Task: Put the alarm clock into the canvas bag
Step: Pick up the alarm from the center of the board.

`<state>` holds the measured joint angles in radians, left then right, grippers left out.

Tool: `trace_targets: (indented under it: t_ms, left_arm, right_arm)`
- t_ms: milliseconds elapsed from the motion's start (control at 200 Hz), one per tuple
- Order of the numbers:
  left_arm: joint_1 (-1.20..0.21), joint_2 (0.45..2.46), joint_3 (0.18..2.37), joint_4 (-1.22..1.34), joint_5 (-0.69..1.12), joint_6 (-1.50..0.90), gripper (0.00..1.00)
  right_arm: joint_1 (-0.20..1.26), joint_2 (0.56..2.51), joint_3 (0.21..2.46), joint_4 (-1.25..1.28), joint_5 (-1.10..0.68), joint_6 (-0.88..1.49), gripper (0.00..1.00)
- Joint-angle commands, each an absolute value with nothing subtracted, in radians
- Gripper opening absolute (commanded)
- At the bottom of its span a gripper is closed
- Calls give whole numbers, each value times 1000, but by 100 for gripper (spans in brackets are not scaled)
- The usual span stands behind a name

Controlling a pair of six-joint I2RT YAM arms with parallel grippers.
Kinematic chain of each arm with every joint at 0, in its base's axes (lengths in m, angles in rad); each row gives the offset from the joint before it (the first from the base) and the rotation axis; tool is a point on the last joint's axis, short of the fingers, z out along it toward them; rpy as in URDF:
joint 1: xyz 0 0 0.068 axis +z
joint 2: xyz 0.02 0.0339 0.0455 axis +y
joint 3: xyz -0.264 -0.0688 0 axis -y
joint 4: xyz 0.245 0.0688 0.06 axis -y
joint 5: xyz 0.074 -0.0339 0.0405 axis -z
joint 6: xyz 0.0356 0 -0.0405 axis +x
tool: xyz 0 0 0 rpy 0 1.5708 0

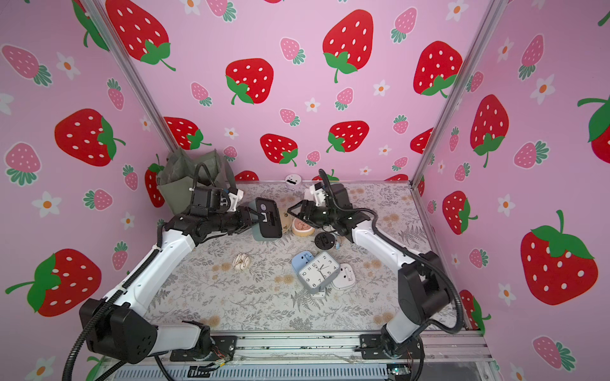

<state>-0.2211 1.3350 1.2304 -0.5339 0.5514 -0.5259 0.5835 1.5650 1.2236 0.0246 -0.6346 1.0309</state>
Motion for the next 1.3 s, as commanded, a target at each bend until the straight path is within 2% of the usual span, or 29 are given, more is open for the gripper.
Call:
trace_targets:
  t_ms: [0, 90, 205, 305, 410, 480, 600, 1086, 1296]
  left_arm:
    - [-241, 1270, 1261, -528, 451, -235, 26]
    - [-255, 1226, 1221, -448, 416, -46, 26]
    - [-267, 1176, 1158, -300, 512, 208, 23]
    - [-289, 1163, 1139, -208, 518, 372, 23]
    - [-306, 1192, 1186, -225, 526, 523, 23]
    - [-326, 1208, 1208, -246, 520, 646, 23]
    - [-345, 1228, 1225, -274, 526, 830, 29]
    - [-410, 1256, 1262, -275, 529, 1181, 32]
    - [-445, 1258, 1264, -291, 512, 1291, 34]
  right_arm:
    - [511, 1460, 1188, 71, -691, 1277, 72]
    - [486, 1403, 1201, 40, -722, 1412, 72]
    - [489, 1388, 1257, -50, -765, 1583, 71]
    - [501, 1375, 1268, -63, -791, 1709, 67]
    - [510, 1373, 1273, -67, -810, 1792, 66]
    - [519, 1380, 1288, -64, -821, 1821, 69]
    - [538, 1390, 1304, -55, -830, 1869, 73]
    - [586, 1438, 1328, -179, -823, 1885, 74]
    - [590, 1450, 1328, -181, -806, 1891, 65]
